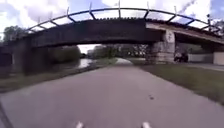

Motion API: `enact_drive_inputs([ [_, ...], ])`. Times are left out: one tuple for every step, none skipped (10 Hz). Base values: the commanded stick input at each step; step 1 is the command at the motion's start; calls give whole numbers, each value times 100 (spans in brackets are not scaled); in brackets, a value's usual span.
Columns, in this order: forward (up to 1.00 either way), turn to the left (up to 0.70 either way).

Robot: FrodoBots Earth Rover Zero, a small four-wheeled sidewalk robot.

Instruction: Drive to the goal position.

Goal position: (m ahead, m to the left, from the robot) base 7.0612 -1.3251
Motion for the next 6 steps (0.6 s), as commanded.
enact_drive_inputs([
  [100,-27],
  [100,18],
  [100,6],
  [100,-20],
  [100,21],
  [100,-4],
])
